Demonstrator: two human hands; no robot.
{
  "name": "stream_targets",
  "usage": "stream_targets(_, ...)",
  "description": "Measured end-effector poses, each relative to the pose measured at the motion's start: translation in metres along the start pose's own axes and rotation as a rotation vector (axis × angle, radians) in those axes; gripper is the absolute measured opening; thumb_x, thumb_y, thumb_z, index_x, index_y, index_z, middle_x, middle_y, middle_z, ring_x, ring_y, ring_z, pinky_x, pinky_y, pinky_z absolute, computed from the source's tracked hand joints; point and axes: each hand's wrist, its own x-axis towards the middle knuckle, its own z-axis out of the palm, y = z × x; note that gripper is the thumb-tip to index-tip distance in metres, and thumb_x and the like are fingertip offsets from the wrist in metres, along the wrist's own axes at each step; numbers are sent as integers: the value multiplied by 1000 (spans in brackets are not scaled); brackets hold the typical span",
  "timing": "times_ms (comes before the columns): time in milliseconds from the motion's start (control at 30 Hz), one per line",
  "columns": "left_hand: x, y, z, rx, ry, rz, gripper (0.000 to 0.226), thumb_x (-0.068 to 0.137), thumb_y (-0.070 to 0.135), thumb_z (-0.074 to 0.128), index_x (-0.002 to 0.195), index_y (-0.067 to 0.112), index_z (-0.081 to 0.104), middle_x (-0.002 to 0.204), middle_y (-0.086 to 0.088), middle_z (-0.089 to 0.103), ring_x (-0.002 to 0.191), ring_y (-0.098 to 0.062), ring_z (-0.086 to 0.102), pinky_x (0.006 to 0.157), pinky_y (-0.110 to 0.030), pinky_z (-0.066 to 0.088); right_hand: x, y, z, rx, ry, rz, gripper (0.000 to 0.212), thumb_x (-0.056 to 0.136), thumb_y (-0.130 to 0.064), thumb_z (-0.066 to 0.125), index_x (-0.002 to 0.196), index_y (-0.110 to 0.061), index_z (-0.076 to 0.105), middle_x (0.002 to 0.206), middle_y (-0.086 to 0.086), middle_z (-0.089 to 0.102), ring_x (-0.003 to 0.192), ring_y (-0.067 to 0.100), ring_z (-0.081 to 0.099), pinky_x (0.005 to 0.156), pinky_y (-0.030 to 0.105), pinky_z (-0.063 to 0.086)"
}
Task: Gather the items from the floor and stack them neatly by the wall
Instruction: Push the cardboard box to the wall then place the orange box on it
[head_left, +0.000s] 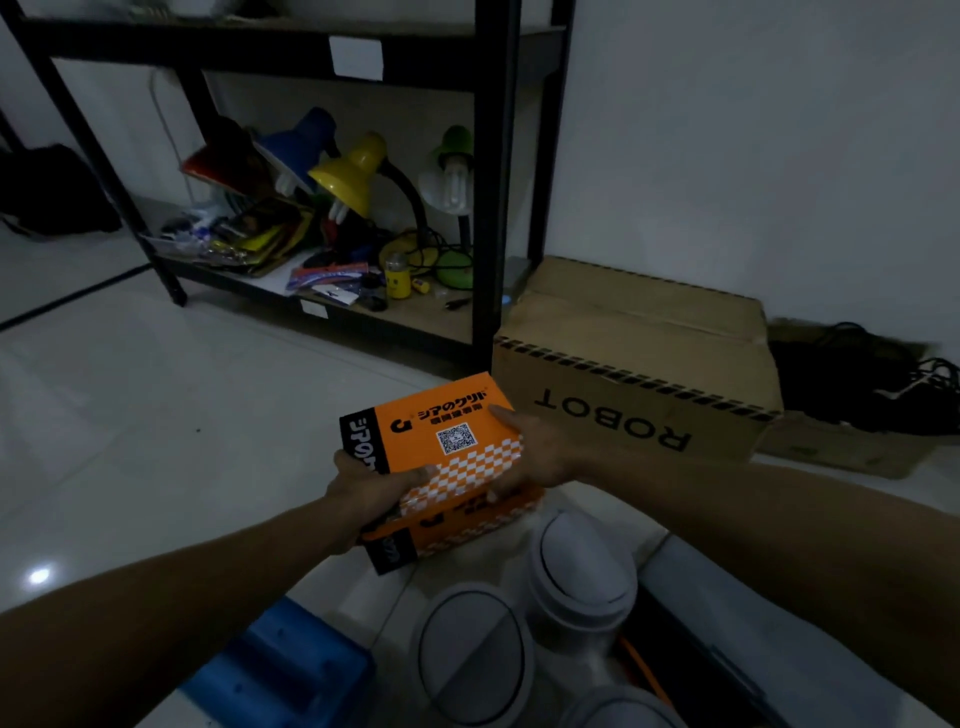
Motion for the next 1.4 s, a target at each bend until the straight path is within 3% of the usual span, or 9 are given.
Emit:
stream_targets(233, -20, 52, -31, 68, -1, 208, 107, 64, 46, 89, 142, 17, 21, 131, -8, 56, 112, -29, 58, 95, -46, 50, -28, -17, -21, 47, 136, -4, 133, 64, -52, 90, 161, -30, 1, 163, 3, 24, 144, 28, 33, 115, 39, 33)
stream_targets(467, -48, 85, -48, 91, 10, 286, 104, 69, 48, 86, 145, 19, 21, 135, -5, 53, 109, -25, 54, 86, -39, 46, -55, -35, -51, 70, 223, -87, 133, 63, -48, 92, 161, -28, 3, 160, 2, 29, 140, 26, 39, 112, 37, 37)
stream_targets(767, -70, 124, -28, 57, -53, 300, 106, 66, 49, 87, 147, 23, 23, 133, -2, 53, 116, -28, 54, 83, -45, 45, -96, -21, -94, 84, 258, -44, 129, 64, -47, 91, 161, -31, 6, 157, 4, 33, 136, 26, 42, 110, 38, 39)
stream_targets(933, -75, 159, 6, 101, -138, 406, 65, 71, 45, 85, 115, 30, 41, 119, 4, 57, 106, -20, 54, 89, -42, 46, -115, 11, -112, 175, 365, 13, 131, 59, -44, 94, 160, -31, 11, 153, 2, 38, 130, 23, 46, 106, 32, 38)
stream_targets(1100, -66, 185, 49, 78, -201, 510, 59, 72, 44, 85, 121, 31, 53, 108, 8, 62, 84, -8, 57, 66, -28, 44, -123, 45, -140, 194, 391, 63, 132, 60, -46, 94, 160, -34, 9, 153, 2, 38, 130, 26, 47, 106, 37, 41)
stream_targets(1133, -63, 189, 57, 64, -220, 507, 68, 69, 49, 86, 125, 31, 52, 112, 7, 63, 87, -10, 60, 67, -28, 46, -124, 51, -145, 195, 399, 77, 132, 60, -46, 94, 160, -34, 9, 153, 2, 38, 130, 26, 47, 107, 38, 40)
stream_targets(1233, -54, 200, 75, 68, -242, 514, 97, 60, 55, 89, 139, 29, 39, 130, 5, 59, 111, -21, 60, 88, -41, 49, -124, 67, -156, 209, 430, 120, 133, 59, -45, 94, 160, -33, 10, 153, 2, 39, 131, 27, 47, 111, 42, 40)
stream_targets(1300, -47, 205, 85, 57, -250, 523, 99, 66, 48, 88, 144, 25, 33, 136, 1, 55, 119, -23, 56, 96, -42, 45, -121, 75, -158, 215, 448, 141, 134, 57, -45, 95, 160, -32, 10, 153, 3, 39, 132, 28, 46, 113, 47, 40)
stream_targets(1400, -39, 211, 99, 32, -288, 540, 84, 72, 39, 86, 141, 25, 40, 131, 1, 58, 110, -18, 55, 91, -36, 42, -113, 86, -160, 234, 465, 161, 135, 56, -45, 95, 160, -31, 11, 152, 3, 40, 133, 28, 46, 113, 47, 39)
